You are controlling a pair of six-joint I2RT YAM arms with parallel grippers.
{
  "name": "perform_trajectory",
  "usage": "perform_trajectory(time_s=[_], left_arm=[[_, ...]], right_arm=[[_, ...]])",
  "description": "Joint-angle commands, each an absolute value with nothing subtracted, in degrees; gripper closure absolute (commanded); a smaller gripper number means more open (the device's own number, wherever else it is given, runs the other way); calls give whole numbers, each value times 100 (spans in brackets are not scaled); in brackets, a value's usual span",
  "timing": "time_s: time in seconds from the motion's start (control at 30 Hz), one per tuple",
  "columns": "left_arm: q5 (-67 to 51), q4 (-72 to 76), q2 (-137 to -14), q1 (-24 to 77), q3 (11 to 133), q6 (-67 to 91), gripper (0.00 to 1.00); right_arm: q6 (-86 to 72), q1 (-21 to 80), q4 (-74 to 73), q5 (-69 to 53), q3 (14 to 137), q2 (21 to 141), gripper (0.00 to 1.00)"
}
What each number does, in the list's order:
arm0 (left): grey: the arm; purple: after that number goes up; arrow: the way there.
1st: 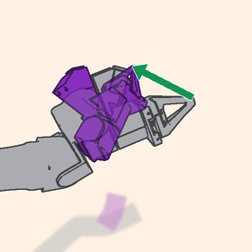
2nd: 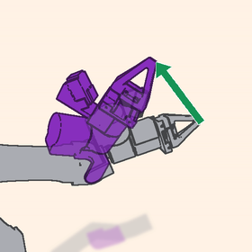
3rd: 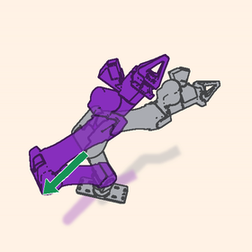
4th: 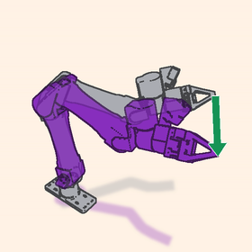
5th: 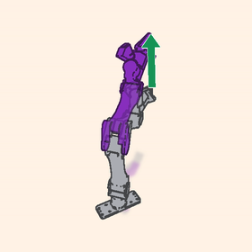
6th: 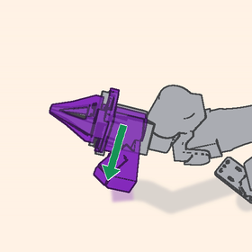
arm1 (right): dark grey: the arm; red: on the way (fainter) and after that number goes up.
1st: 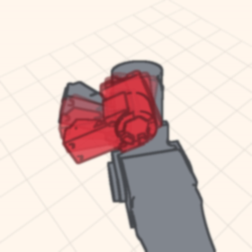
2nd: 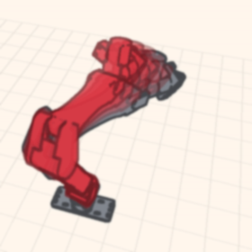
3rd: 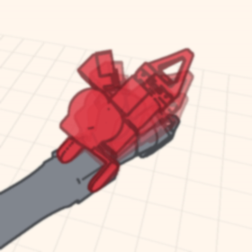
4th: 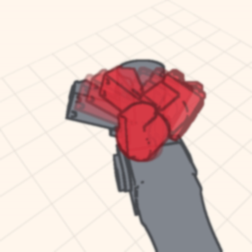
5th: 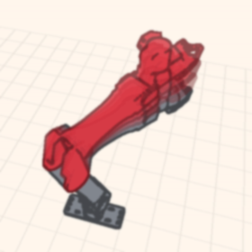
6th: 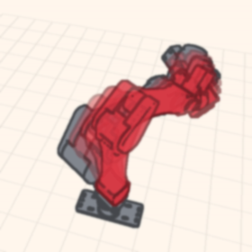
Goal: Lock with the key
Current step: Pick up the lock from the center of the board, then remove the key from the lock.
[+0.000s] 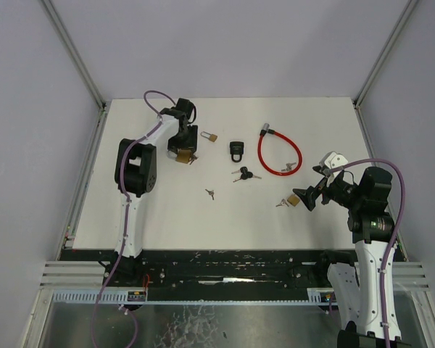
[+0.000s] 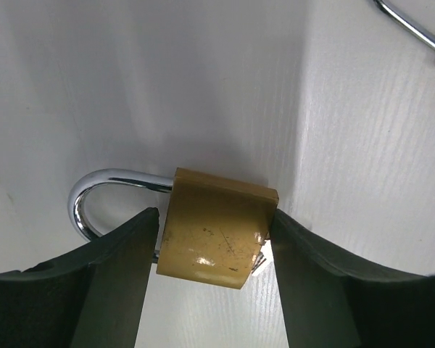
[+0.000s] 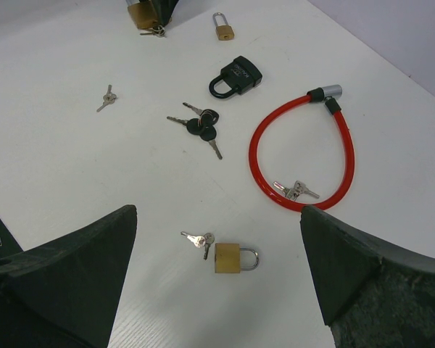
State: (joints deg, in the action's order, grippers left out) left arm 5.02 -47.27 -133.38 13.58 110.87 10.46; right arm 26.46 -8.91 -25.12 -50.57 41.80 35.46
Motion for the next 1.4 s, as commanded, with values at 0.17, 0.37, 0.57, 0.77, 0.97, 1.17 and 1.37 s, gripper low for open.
perform_trajectory(time_s=[0.17,0.37,0.57,0.77,0.97,1.17,1.37], left_arm=[[6,-4737,-13528,1134,11262,1195,52],[-255,-4591,-13287,1104,11238,1138,83],[-978,-3548,-12117,1186,10395,1162,100],[-1095,-2478,-10859,1557,9518,1037,100],[-1756,-1395,-9734,1790,8837,1538,100],[-1768,614,-8547,2516,7210,2216,100],[-1074,2153,-8056,3548,5947,2342,100]], right_arm=[[2687,-903,-2399,-5187,4192,3567,0],[2692,-904,-2416,-5251,4184,3569,0],[2696,-905,-2415,-6011,4156,3680,0],[2723,-905,-1643,-7598,3683,3908,0],[2576,-800,-1244,-8107,4150,4449,0],[1964,-35,-1686,-6865,5033,5274,6],[1384,37,-1009,-6498,4710,5613,10]])
